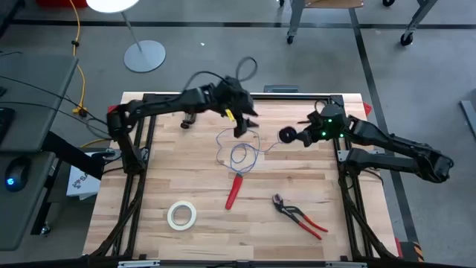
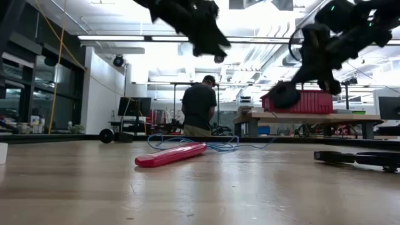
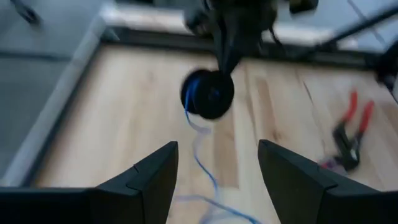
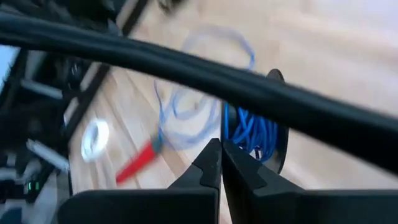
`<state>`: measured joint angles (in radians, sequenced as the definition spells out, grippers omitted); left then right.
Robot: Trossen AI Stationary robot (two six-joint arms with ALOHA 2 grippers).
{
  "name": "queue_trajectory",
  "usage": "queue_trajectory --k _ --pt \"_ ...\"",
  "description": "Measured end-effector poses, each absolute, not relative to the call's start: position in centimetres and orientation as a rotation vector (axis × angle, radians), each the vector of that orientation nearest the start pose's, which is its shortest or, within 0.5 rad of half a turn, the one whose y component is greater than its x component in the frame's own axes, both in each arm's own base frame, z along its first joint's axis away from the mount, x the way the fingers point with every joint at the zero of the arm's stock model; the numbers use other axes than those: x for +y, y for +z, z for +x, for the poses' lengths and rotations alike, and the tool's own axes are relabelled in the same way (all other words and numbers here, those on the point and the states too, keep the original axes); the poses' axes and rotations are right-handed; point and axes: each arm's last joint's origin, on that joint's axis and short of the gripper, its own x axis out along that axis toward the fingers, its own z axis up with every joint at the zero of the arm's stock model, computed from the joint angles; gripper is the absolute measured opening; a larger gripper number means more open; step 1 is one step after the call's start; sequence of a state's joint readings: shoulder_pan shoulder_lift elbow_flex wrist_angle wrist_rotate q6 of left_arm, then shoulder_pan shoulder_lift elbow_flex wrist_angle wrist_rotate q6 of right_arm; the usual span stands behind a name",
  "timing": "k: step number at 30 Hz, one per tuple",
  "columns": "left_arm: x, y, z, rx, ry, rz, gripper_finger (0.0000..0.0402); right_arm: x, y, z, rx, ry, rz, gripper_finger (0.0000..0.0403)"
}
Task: Coil cords
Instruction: Uncoil the blue wire cable from the black spool
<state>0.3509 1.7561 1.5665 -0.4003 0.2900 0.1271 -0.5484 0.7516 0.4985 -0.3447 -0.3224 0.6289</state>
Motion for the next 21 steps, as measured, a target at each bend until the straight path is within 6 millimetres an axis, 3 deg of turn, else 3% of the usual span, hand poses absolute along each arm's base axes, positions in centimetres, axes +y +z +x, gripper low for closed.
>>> queue_trajectory --k 5,10,18,21 --pt "13.4 37.6 34.8 0.386 0.194 0.03 0.0214 -7.7 26.0 13.8 0.289 -0.456 0.795 0.0" --pt "13.1 40.5 33.2 0.253 0.237 0.062 0.0214 -8.1 29.2 14.0 0.156 -0.493 0.734 0.0" --pt "13.0 40.3 32.9 0.293 0.211 0.111 0.0214 -7.5 32.5 15.3 0.241 -0.315 0.684 0.0" --pt "12.8 40.0 32.8 0.311 0.127 0.103 0.0214 -7.1 33.5 16.1 0.251 -0.241 0.655 0.0"
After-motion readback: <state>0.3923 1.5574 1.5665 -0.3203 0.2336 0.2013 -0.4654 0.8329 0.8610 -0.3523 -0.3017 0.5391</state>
